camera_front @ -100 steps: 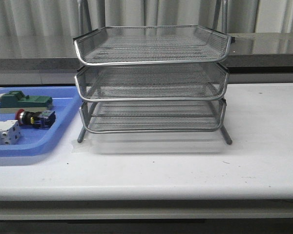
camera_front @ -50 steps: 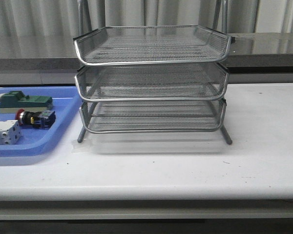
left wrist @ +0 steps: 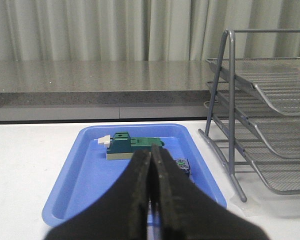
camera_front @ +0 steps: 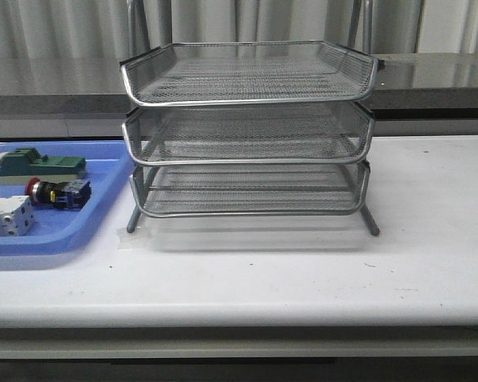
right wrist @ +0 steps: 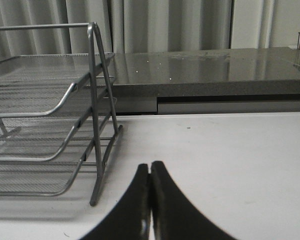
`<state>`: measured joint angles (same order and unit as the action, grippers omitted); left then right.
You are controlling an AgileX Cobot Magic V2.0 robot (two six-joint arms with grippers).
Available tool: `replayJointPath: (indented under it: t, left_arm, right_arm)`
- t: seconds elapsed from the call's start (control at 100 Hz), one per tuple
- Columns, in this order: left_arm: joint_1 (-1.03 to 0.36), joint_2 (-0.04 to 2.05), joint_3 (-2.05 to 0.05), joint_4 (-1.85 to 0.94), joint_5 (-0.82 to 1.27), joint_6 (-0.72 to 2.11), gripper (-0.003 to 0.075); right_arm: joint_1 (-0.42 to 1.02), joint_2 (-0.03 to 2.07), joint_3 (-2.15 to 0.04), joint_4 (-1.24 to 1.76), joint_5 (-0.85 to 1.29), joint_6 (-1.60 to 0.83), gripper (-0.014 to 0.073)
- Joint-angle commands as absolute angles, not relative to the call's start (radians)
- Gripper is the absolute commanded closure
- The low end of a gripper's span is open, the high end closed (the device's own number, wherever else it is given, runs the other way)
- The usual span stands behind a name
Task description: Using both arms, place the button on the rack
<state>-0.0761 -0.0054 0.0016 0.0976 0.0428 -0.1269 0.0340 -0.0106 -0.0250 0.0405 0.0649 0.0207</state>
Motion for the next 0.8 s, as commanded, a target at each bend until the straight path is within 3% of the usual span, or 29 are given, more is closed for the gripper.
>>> replayJointPath:
  t: [0.0, 0.41, 0.79]
  left_arm:
    - [-0.077, -0.037, 0.049, 0.089, -0.036, -0.138, 0.0740]
    - [-0.077, -0.037, 0.049, 0.089, -0.036, -0.138, 0.0740]
    - [-0.077, -0.037, 0.049, 0.089, -0.036, -0.138, 0.0740]
  right_arm:
    - [0.030, 0.001, -0.124, 0.076, 0.061, 0.017, 0.0654]
    - [0.030, 0.531, -0.575, 0.187, 0.568, 0.017, 0.0654]
    - [0.030, 0.948, -0.685, 0.583, 0.534, 0.013, 0.0649]
